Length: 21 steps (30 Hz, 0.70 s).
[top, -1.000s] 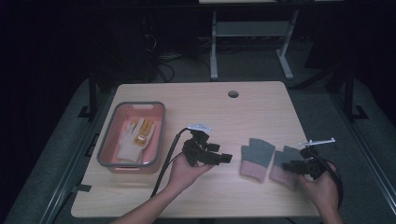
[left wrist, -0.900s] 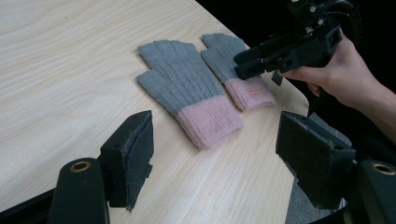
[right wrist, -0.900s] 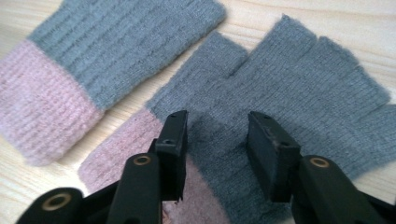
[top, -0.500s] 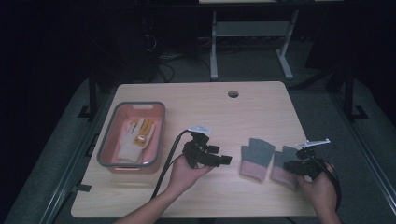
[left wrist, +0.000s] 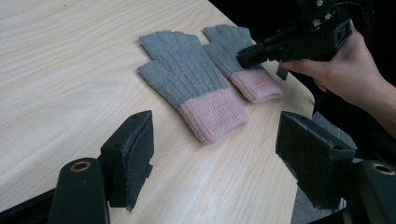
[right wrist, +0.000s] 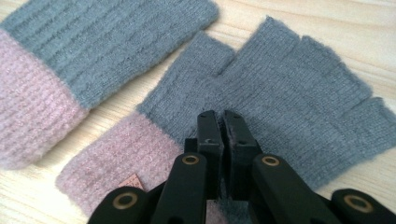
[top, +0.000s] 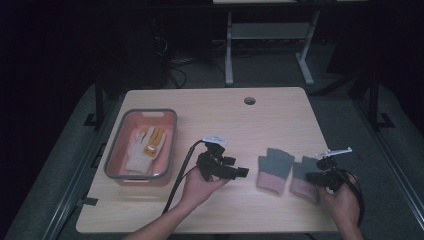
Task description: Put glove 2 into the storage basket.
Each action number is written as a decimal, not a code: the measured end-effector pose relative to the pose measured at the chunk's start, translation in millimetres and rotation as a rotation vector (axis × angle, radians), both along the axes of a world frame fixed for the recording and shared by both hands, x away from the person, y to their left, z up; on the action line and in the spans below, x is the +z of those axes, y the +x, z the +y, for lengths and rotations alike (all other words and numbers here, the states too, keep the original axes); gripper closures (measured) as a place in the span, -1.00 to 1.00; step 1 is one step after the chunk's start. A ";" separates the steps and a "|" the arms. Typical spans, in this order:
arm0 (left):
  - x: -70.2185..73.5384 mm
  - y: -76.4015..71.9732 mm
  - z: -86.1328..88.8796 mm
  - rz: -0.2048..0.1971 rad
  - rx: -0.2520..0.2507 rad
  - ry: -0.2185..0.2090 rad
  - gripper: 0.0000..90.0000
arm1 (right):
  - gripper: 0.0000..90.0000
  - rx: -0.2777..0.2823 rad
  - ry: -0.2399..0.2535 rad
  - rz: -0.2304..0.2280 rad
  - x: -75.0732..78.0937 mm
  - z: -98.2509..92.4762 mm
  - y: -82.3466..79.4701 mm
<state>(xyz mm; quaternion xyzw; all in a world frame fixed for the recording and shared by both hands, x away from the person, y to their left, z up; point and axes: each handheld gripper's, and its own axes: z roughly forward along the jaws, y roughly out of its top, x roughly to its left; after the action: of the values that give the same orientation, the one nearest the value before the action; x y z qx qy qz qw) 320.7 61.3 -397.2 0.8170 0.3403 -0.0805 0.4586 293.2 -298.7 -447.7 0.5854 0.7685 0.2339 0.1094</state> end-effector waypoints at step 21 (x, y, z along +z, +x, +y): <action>1.1 -0.4 3.1 -0.001 0.006 -0.003 -0.38 | 0.93 0.048 0.054 -0.043 43.5 19.8 1.8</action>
<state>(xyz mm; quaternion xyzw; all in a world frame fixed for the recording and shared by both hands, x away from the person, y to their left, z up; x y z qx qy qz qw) 320.4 64.4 -396.1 0.8153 0.3423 -0.0792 0.4603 295.0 -278.9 -404.2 0.5643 0.7733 0.2695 0.1042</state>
